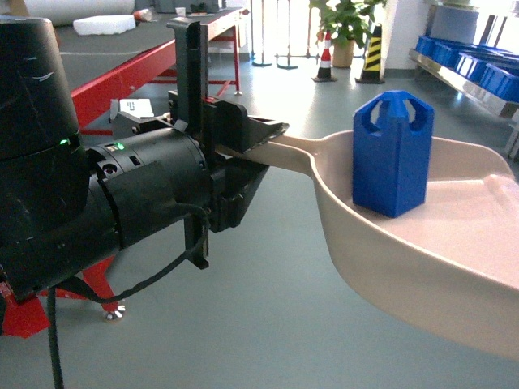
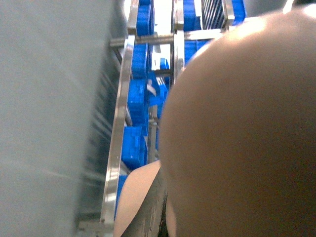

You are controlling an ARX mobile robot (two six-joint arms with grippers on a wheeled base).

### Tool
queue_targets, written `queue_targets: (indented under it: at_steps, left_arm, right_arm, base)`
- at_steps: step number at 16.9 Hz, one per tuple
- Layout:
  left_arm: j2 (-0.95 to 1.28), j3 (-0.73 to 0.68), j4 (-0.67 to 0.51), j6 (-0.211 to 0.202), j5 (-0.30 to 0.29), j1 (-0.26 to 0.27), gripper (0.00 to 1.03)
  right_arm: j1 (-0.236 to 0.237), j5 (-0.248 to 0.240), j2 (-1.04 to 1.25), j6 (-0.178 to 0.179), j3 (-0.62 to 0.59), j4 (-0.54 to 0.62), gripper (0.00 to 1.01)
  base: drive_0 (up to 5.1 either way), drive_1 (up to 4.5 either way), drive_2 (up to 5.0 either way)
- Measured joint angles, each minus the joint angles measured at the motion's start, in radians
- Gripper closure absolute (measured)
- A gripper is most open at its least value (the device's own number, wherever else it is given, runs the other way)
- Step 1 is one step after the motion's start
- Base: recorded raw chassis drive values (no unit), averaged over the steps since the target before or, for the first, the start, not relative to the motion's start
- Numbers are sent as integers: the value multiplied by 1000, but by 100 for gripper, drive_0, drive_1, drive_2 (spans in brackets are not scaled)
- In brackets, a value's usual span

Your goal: Place part in tray to right shelf

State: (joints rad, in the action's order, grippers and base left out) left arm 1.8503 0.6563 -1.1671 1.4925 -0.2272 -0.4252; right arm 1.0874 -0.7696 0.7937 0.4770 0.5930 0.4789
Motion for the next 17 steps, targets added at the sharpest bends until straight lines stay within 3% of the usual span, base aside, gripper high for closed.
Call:
queue_targets:
  at_steps: [3, 4, 5, 6, 7, 8, 9, 12, 17]
  left_arm:
    - [0, 0, 1, 0, -10, -3, 87]
    - [0, 0, 1, 0, -9, -3, 87]
    - [0, 0, -2, 0, -5, 0, 87]
    - [0, 0, 0, 0, 3, 5, 87]
    - [0, 0, 2, 0, 2, 10, 87]
    - [0, 0, 2, 0, 7, 16, 87]
    - [0, 0, 0, 0, 13, 12, 87]
    - [0, -2, 5, -1, -2, 4, 87]
    - [0, -1, -1, 0, 6, 9, 87]
  right_arm:
    - [0, -1, 3, -1, 0, -1, 3]
    - [3, -22, 3, -10, 8, -44, 4]
    - [2, -131, -20, -99, 27, -189, 13]
    - [-39, -199, -77, -203, -15, -285, 24]
    - [-98, -200, -148, -274, -56, -333, 33]
    - [-132, -190, -189, -318, -84, -352, 31]
    - [-144, -184, -212, -431, -128, -367, 2]
    - [-145, -184, -207, -460, -129, -369, 3]
    - [-145, -180, -212, -471, -128, -367, 3]
  base:
    - [0, 0, 0]
    - [0, 0, 0]
    - [0, 0, 0]
    - [0, 0, 0]
    - [0, 0, 0]
    - [0, 0, 0]
    - [0, 0, 0]
    - [-12, 395, -419]
    - [4, 437, -428]
